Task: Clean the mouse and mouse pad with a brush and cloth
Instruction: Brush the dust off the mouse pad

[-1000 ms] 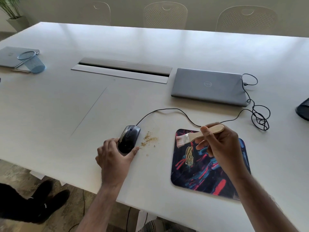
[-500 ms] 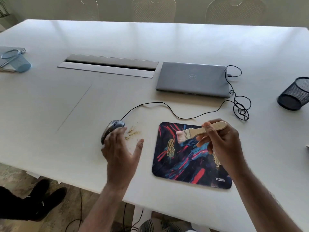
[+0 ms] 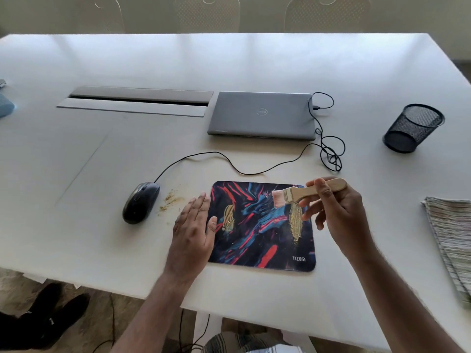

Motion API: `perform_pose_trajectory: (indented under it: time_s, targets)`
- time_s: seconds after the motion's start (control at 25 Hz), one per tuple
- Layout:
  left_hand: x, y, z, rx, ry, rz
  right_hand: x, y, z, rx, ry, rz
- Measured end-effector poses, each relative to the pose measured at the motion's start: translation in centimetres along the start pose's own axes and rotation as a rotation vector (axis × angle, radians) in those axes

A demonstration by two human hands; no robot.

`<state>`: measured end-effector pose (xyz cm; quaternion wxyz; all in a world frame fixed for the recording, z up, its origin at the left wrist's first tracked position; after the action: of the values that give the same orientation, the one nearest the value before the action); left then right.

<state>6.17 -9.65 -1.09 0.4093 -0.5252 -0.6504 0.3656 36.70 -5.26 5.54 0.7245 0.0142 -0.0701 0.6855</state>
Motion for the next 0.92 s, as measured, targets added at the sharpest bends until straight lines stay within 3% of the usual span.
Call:
perform_pose_trajectory:
  time_s: [0.48,0.64,0.92]
  targets:
    - [0.4,0.5,0.1,0.043,-0.006,0.037,-0.1,-3.6,-0.9,-0.07,-0.035,0.02]
    - [0.4,0.5,0.1,0.045,0.002,0.031,0.6,-1.8,-0.7,-0.179,-0.07,0.068]
    - [0.4,0.7,0.2,0.067,0.012,0.014,3.4,4.3,1.2,-0.506,-0.301,0.148]
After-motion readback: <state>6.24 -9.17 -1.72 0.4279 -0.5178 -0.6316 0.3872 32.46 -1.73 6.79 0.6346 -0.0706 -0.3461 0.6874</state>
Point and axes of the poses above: each hand's wrist, its own x-axis towards the middle knuckle, its own y-axis out of the palm, z = x × y, the point moved 2 cm from there along x, towards the middle knuckle, and after that the axes turned 5 degrees about -y, right-handed, at the moved point
